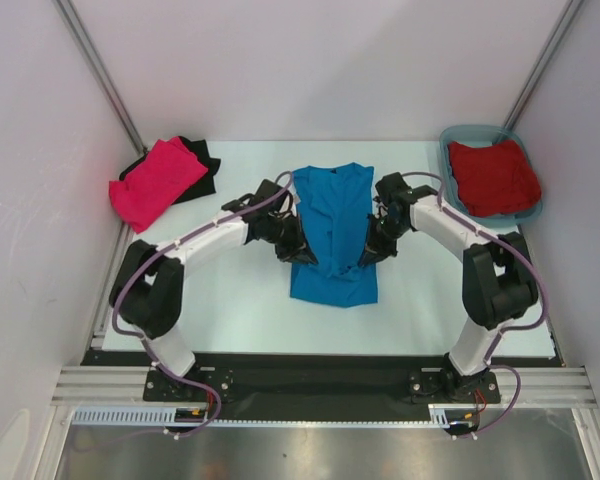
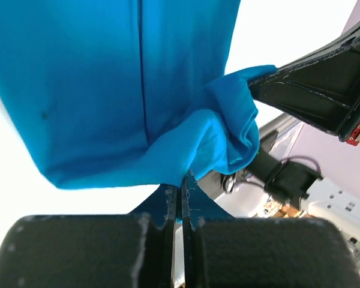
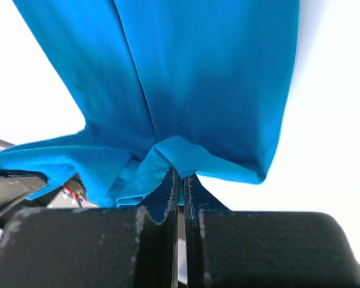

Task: Fold and stack the t-shirts
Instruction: Fold the tshirt

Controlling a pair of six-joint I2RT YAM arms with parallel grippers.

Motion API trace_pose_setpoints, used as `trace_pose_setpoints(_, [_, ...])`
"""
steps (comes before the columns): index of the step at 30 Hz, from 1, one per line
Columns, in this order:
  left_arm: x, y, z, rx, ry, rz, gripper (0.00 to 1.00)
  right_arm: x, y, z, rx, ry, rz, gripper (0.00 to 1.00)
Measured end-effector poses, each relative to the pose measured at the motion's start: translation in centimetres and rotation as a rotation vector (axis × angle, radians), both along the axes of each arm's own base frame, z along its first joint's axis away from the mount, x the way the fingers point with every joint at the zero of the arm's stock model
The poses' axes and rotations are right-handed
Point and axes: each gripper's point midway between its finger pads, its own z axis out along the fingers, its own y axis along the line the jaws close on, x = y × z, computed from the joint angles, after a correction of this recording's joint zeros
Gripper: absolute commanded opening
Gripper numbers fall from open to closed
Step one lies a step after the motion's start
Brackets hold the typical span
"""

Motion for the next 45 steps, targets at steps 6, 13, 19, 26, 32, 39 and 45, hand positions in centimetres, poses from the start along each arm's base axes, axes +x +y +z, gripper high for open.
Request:
trace_pose_setpoints(6, [3.4,-0.6,-0.8,-0.001,-0.006,-0.003,0.0,4.3,-0.1,-0.3,-0.002,-0.043,-0.006,0.0])
trace_pose_setpoints(13, [5.2,0.7,-2.5,0.027,0.027,0.02,0.0,6.7,-0.6,-1.6,-0.008,-0.034,-0.024,0.0])
trace_pose_setpoints(19, [6.7,3.0,-2.7,0.037,0.031,0.067,0.0,7.3,-1.4,-2.3,0.003,-0.011,-0.051,0.0])
trace_pose_setpoints(26, [8.1,3.9,-3.3,0.033,0.046,0.09,0.01,8.4,-2.1,-2.7,0.008,-0.007,-0.072,0.0])
trace_pose_setpoints(32, [8.9,3.4,-4.3,0.033,0.06,0.077,0.09,9.7,-1.9,-2.6,0.026,-0.017,-0.078,0.0])
trace_pose_setpoints(39, [9.7,3.5,-4.8,0.02,0.069,0.071,0.45,10.8,-1.8,-3.1,0.029,-0.018,-0.083,0.1])
trace_pose_setpoints(45, [11.7,3.7,-3.7,0.018,0.021,0.07,0.87,11.5,-2.4,-3.2,-0.009,-0.035,-0.105,0.54])
